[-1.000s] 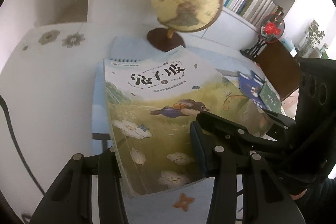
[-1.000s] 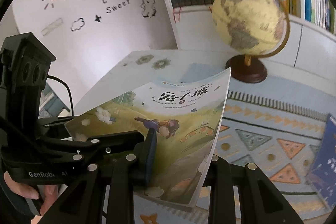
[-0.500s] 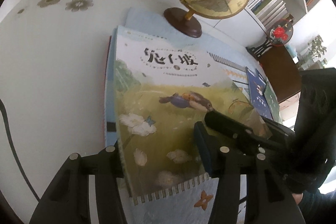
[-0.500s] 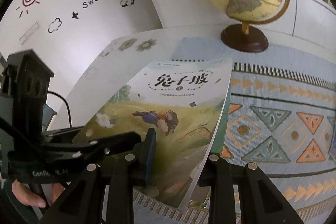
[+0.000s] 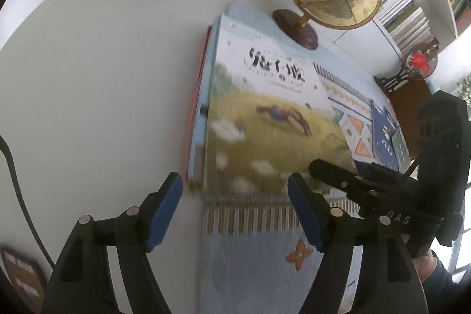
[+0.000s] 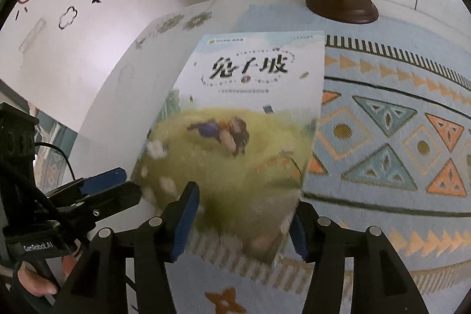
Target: Organize books
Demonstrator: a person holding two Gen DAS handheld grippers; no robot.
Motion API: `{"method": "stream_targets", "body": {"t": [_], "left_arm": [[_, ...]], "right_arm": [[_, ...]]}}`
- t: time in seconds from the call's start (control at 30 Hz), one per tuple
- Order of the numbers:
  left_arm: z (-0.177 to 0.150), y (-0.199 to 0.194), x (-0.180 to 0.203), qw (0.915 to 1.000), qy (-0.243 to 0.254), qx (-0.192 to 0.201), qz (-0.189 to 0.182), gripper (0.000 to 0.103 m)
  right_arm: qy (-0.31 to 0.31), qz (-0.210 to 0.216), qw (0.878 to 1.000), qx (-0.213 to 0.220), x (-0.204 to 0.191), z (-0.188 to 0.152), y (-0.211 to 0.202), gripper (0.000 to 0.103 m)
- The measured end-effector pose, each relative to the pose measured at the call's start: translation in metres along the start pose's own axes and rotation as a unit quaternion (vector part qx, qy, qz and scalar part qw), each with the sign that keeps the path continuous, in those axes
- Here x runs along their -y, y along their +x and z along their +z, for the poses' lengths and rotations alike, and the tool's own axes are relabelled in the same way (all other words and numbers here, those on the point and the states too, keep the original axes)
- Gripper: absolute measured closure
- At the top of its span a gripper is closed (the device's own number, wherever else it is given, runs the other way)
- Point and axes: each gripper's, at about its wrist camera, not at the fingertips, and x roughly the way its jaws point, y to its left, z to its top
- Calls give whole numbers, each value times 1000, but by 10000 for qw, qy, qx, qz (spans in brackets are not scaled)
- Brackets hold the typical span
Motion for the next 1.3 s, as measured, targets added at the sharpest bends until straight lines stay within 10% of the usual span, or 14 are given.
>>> {"method": "stream_targets", "body": {"t": [0.8,1.3], "left_arm": [[-58,-22,216,9799,1254,1315,823,25],[-66,-65,288,9554,1846,2042,1073,3]], "right_arm": [[582,-1282,9777,1560,125,-89,-187,48],[516,-2148,9449,2416,113,-92,-264,32]]}}
